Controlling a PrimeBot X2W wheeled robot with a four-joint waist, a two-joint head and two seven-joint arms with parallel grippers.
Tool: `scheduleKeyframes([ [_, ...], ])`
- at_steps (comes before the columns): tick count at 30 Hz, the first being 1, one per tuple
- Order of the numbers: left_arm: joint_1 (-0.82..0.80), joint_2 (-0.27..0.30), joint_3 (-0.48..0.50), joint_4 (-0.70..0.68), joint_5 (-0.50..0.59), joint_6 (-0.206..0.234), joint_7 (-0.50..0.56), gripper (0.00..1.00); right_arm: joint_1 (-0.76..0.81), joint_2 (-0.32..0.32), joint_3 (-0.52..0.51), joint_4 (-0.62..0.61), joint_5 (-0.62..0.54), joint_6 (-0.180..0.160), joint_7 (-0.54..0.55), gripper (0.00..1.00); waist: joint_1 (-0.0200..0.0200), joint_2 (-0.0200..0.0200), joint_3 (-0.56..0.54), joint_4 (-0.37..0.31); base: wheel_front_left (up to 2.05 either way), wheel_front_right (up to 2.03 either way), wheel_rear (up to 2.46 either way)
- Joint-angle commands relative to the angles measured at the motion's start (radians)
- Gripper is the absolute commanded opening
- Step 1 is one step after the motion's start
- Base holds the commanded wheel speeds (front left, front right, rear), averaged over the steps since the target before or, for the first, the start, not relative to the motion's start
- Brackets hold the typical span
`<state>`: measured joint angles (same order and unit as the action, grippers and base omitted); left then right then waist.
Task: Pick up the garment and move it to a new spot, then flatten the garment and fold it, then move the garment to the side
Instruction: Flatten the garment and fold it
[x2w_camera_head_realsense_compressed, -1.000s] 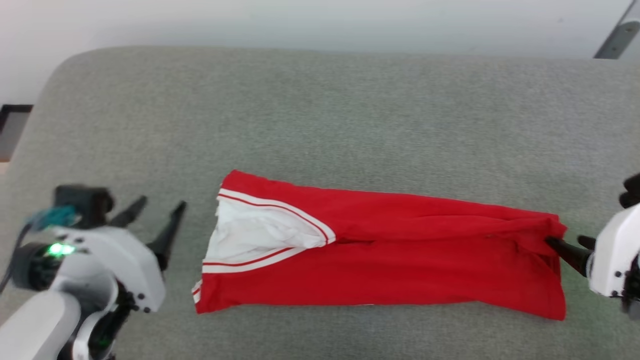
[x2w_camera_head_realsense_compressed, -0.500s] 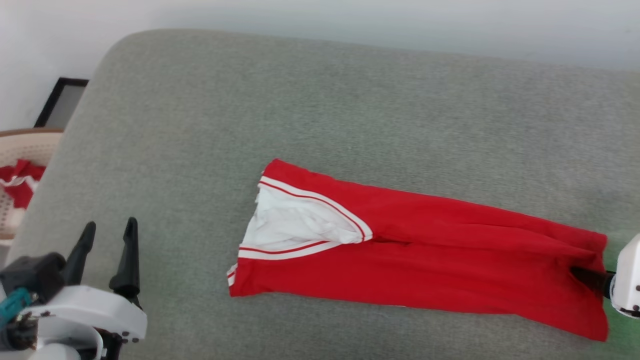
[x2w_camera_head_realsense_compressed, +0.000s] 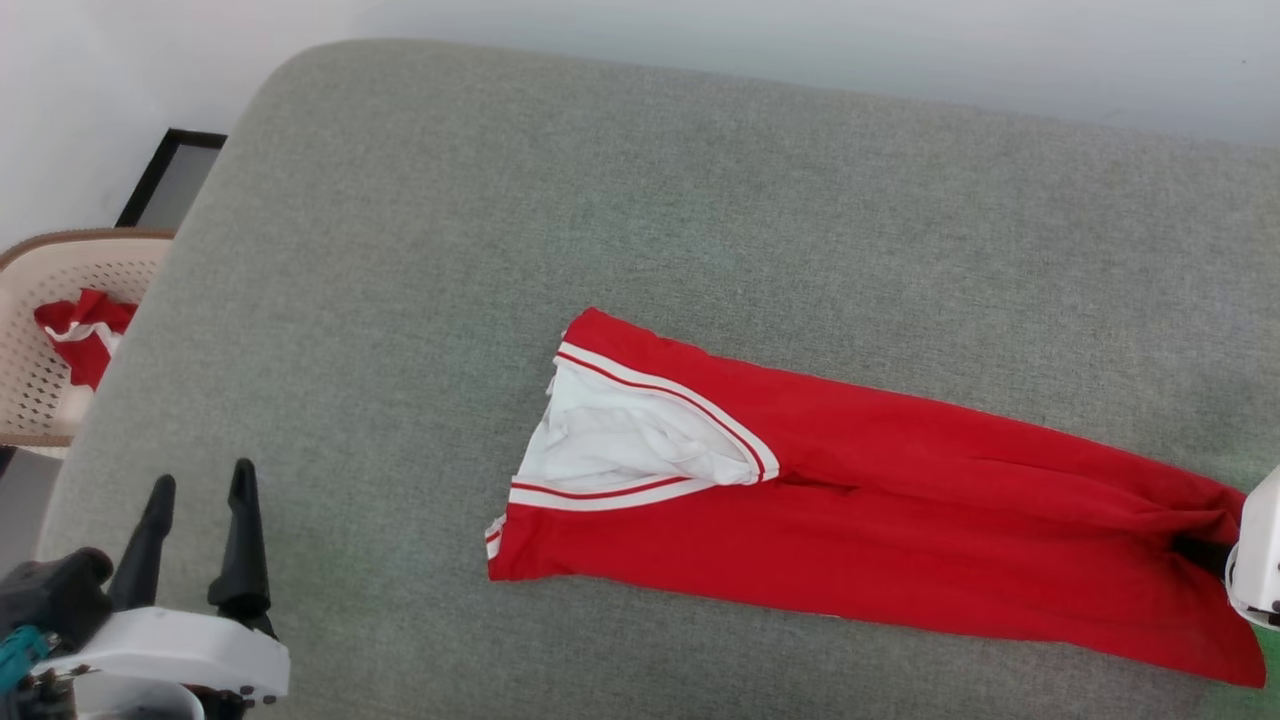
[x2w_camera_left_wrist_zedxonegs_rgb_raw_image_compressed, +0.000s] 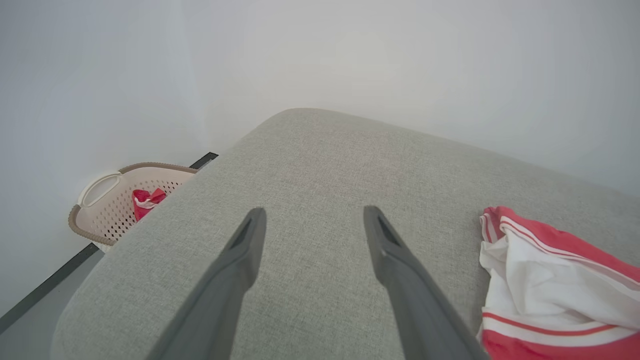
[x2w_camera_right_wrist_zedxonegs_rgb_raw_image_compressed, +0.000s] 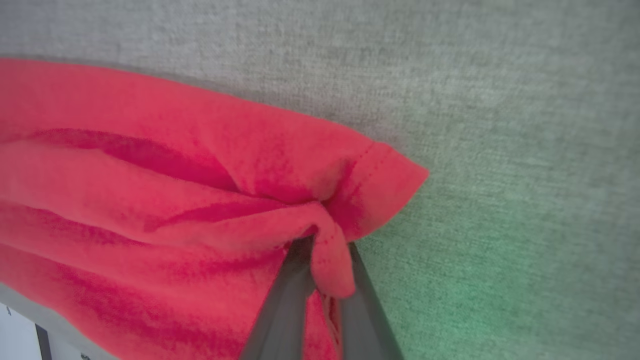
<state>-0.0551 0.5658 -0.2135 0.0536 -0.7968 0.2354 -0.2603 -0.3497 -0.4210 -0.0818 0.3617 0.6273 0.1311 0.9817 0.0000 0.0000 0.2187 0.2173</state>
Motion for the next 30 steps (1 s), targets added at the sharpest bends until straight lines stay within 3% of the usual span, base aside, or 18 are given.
scheduleKeyframes([
  [1, 0.012, -0.005, 0.009, 0.001, 0.012, -0.009, -0.006, 1.00, 0.011, 0.024, 0.025, 0.021, 0.012, -0.001, 0.000, 0.00, 0.0000, 0.0000, -0.001, -0.002, 0.00, 0.00, 0.00],
  [12, 0.033, -0.057, 0.077, 0.010, 0.066, -0.051, -0.005, 1.00, -0.007, -0.060, -0.064, 0.017, -0.011, -0.002, -0.041, 0.00, 0.0000, 0.0000, -0.007, -0.027, 0.00, 0.00, 0.00],
  [20, 0.037, -0.069, 0.096, 0.014, 0.087, -0.066, -0.005, 1.00, -0.019, -0.147, -0.160, 0.061, -0.093, -0.001, -0.068, 0.00, 0.0000, 0.0000, -0.015, -0.060, 0.00, 0.00, 0.00],
  [25, 0.041, -0.068, 0.096, 0.023, 0.089, -0.074, -0.005, 1.00, -0.032, -0.134, -0.163, 0.045, -0.087, -0.001, -0.061, 0.00, 0.0000, 0.0000, -0.025, -0.084, 0.00, 0.00, 0.00],
  [30, 0.049, -0.065, 0.093, 0.028, 0.089, -0.070, -0.002, 1.00, -0.017, -0.091, -0.126, -0.055, -0.025, -0.001, -0.030, 0.00, 0.0000, 0.0000, -0.046, -0.104, 0.00, 0.00, 0.00],
])
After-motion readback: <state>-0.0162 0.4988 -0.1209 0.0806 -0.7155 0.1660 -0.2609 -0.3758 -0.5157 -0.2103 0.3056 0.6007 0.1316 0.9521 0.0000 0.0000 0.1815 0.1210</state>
